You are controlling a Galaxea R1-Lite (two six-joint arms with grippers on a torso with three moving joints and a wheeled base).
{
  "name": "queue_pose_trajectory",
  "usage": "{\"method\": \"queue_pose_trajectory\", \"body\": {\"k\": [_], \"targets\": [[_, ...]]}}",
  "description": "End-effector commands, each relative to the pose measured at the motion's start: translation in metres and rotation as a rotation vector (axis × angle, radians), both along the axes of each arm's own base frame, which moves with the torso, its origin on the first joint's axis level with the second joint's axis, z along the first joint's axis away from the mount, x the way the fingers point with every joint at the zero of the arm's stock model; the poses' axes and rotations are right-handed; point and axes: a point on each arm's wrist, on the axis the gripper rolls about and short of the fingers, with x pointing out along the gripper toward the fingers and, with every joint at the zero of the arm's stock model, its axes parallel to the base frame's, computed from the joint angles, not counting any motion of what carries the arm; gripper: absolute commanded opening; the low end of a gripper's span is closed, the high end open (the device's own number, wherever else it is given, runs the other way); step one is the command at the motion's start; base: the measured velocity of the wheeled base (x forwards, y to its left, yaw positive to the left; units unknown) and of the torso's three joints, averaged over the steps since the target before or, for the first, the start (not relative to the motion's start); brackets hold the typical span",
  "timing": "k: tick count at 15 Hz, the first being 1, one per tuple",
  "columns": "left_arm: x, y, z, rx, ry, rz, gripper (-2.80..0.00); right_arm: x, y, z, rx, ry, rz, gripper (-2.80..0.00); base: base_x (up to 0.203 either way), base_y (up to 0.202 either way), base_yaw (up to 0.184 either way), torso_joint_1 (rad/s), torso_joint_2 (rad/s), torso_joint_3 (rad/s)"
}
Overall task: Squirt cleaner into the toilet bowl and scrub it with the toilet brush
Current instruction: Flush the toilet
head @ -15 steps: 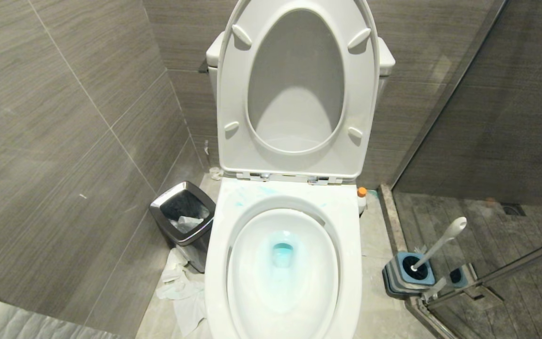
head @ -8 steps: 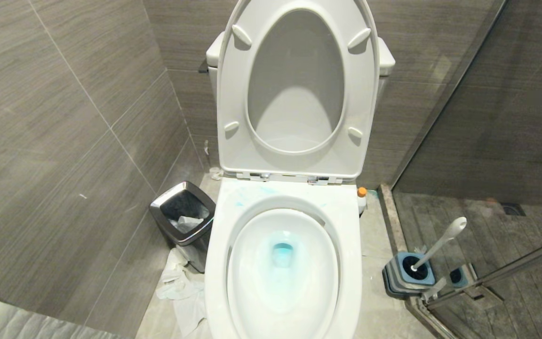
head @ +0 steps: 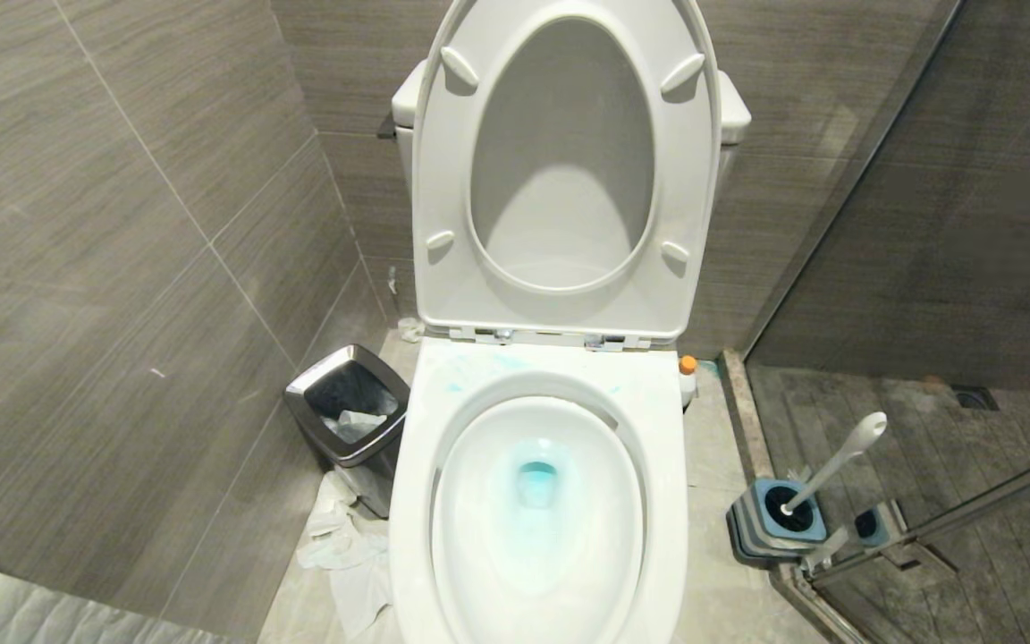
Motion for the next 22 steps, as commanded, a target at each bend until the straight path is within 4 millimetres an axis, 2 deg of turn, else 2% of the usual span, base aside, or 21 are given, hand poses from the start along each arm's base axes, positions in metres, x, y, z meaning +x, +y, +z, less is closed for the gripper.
{"method": "queue_pose_trajectory", "body": {"k": [1, 9, 16, 22], "targets": [[0.001, 0.0, -0.002, -0.002, 0.007, 0.001, -2.8, 0.001, 0.0, -0.003, -0.001, 0.012, 0.0, -2.8, 0.0, 0.0, 0.0, 0.0, 0.0, 0.0], [0.0, 0.0, 0.001, 0.041, -0.004, -0.012, -2.8, 0.001, 0.0, -0.003, -0.001, 0.011, 0.0, -2.8, 0.0, 0.0, 0.0, 0.0, 0.0, 0.0], [-0.02, -0.002, 0.04, 0.05, -0.024, -0.095, -2.8, 0.001, 0.0, -0.003, -0.001, 0.01, 0.0, -2.8, 0.0, 0.0, 0.0, 0.0, 0.0, 0.0], [-0.009, -0.004, 0.079, 0.072, 0.022, -0.156, -2.8, 0.001, 0.0, -0.003, -0.001, 0.01, 0.0, -2.8, 0.0, 0.0, 0.0, 0.0, 0.0, 0.0]]}}
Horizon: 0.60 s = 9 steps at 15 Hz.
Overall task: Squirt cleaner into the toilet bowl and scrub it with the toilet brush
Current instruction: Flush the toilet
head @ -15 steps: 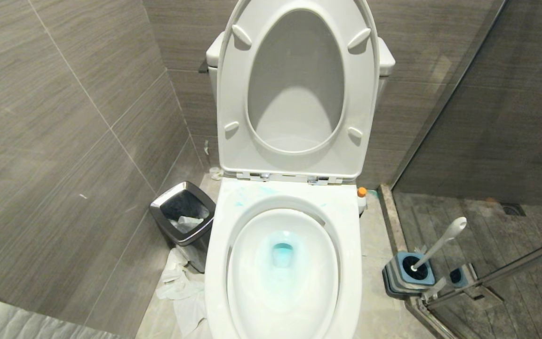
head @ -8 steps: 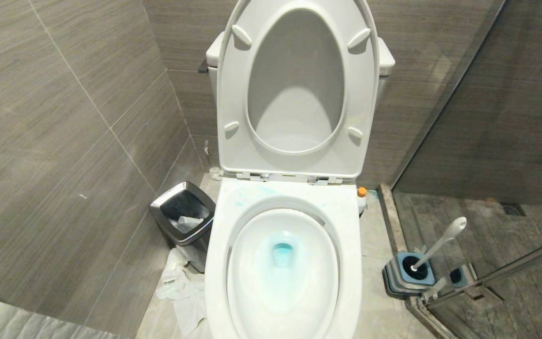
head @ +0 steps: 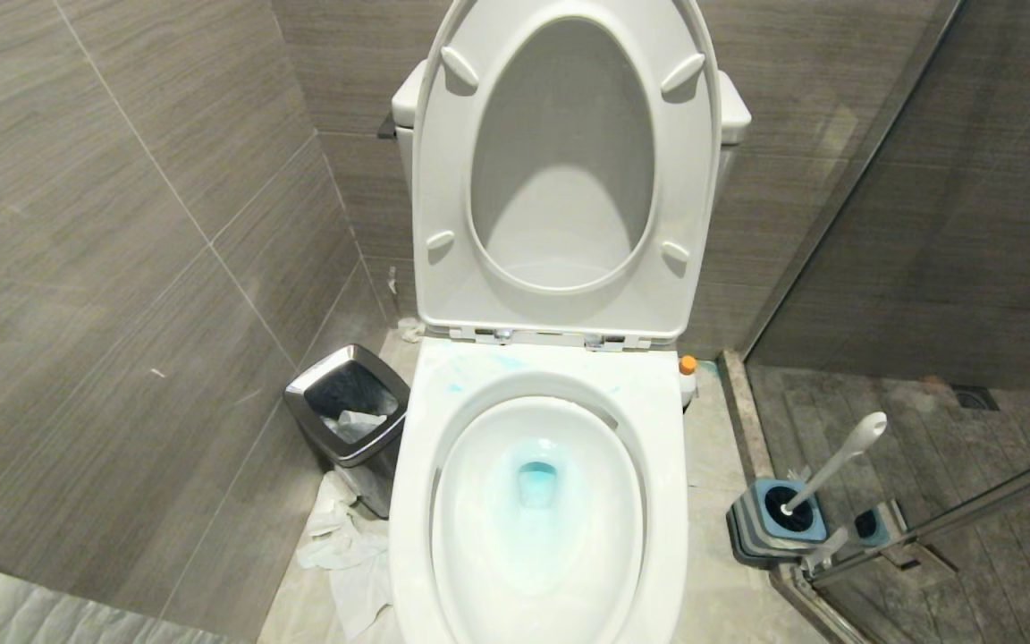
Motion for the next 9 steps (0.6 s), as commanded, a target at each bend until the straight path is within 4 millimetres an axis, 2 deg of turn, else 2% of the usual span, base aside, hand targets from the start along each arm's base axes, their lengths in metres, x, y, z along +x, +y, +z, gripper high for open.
{"method": "queue_pose_trajectory", "body": {"k": [1, 4, 9], "targets": [[0.012, 0.0, 0.018, 0.0, 0.055, -0.013, -2.8, 0.001, 0.0, -0.003, 0.0, 0.01, 0.001, -2.8, 0.0, 0.0, 0.0, 0.0, 0.0, 0.0], [0.035, -0.001, 0.05, -0.01, 0.066, -0.024, -2.8, 0.001, 0.0, -0.003, 0.0, 0.012, 0.001, -2.8, 0.0, 0.0, 0.0, 0.0, 0.0, 0.0], [0.081, 0.0, 0.109, -0.025, -0.022, -0.022, -2.8, 0.001, 0.0, -0.003, 0.0, 0.012, 0.001, -2.8, 0.0, 0.0, 0.0, 0.0, 0.0, 0.0]]}}
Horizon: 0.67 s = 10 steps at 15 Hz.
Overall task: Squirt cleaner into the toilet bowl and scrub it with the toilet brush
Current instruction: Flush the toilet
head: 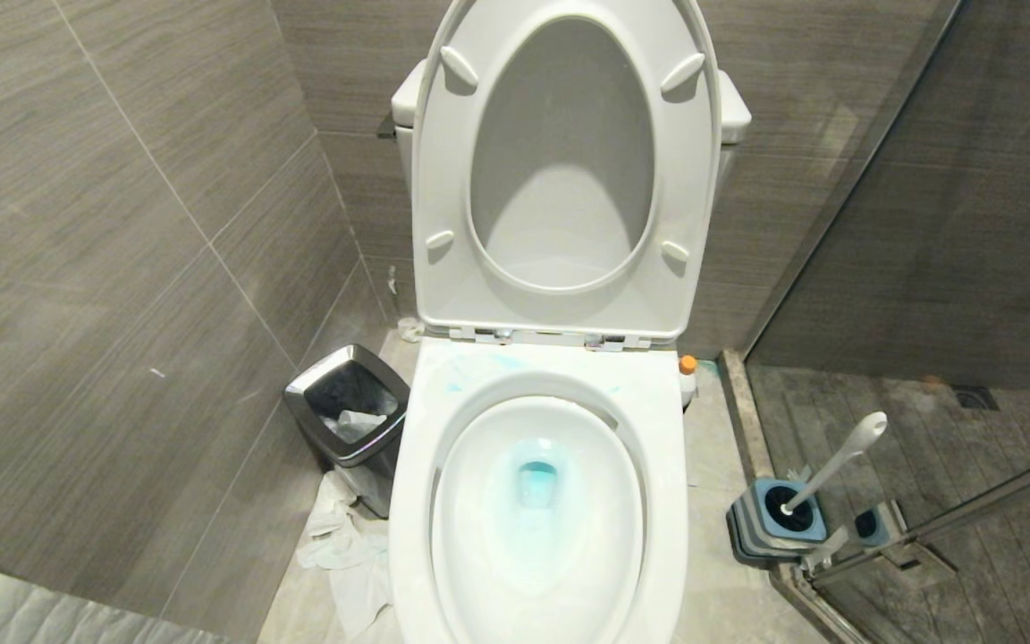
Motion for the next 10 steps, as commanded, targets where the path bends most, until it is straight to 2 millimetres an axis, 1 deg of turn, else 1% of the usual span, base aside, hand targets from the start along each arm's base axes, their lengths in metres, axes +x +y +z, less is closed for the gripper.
{"method": "queue_pose_trajectory", "body": {"k": [1, 6, 8, 10], "targets": [[0.029, 0.0, 0.016, -0.003, 0.042, -0.001, -2.8, 0.001, 0.0, -0.003, 0.0, 0.012, 0.001, -2.8, 0.0, 0.0, 0.0, 0.0, 0.0, 0.0], [0.058, -0.001, 0.055, 0.014, 0.003, -0.021, -2.8, 0.001, 0.0, -0.003, 0.0, 0.012, 0.001, -2.8, 0.0, 0.0, 0.0, 0.0, 0.0, 0.0], [0.078, -0.001, 0.069, 0.021, -0.002, -0.045, -2.8, 0.001, 0.0, -0.003, 0.0, 0.011, 0.001, -2.8, 0.0, 0.0, 0.0, 0.0, 0.0, 0.0], [0.1, -0.001, 0.078, 0.022, 0.003, -0.052, -2.8, 0.001, 0.0, -0.003, 0.0, 0.012, 0.001, -2.8, 0.0, 0.0, 0.0, 0.0, 0.0, 0.0]]}}
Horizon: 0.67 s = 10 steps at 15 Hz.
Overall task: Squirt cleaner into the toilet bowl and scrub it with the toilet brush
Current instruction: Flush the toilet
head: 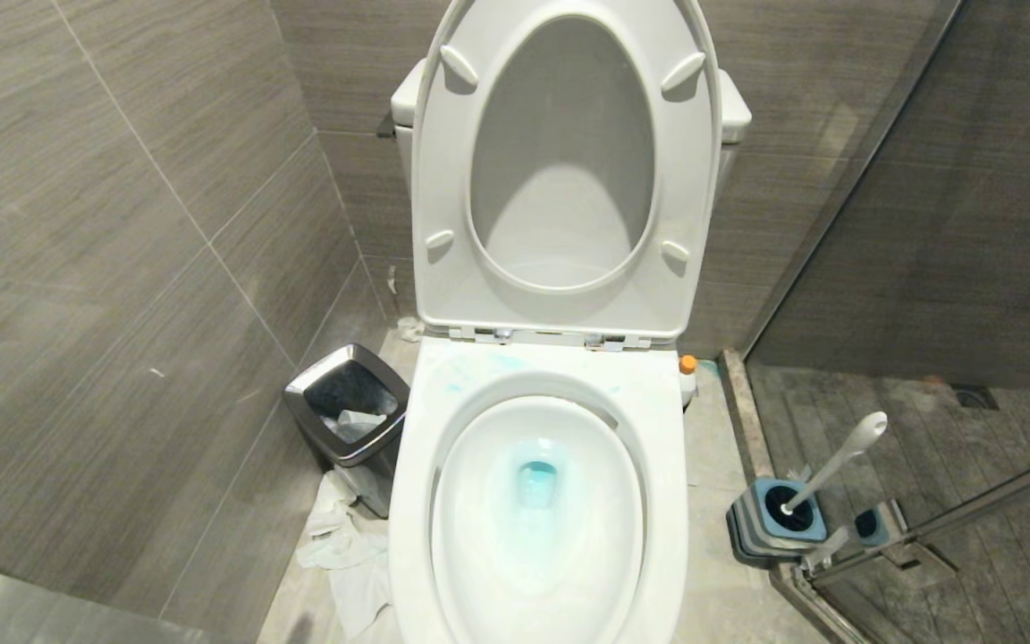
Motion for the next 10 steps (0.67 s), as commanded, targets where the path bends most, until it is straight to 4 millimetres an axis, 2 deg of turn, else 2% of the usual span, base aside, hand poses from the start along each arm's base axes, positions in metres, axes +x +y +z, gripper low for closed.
{"method": "queue_pose_trajectory", "body": {"k": [1, 4, 7, 10], "targets": [[0.034, 0.0, 0.002, -0.001, 0.052, -0.004, -2.8, 0.001, 0.0, -0.003, 0.0, 0.01, 0.0, -2.8, 0.0, 0.0, 0.0, 0.0, 0.0, 0.0], [0.067, -0.001, 0.002, -0.008, 0.077, -0.065, -2.8, 0.001, 0.0, -0.003, 0.0, 0.01, 0.0, -2.8, 0.0, 0.0, 0.0, 0.0, 0.0, 0.0], [0.108, 0.002, 0.002, -0.022, 0.066, -0.066, -2.8, 0.001, 0.0, -0.003, 0.0, 0.012, 0.0, -2.8, 0.0, 0.0, 0.0, 0.0, 0.0, 0.0], [0.143, 0.009, 0.018, -0.021, -0.02, -0.042, -2.8, 0.001, 0.0, -0.003, 0.0, 0.011, 0.0, -2.8, 0.0, 0.0, 0.0, 0.0, 0.0, 0.0]]}}
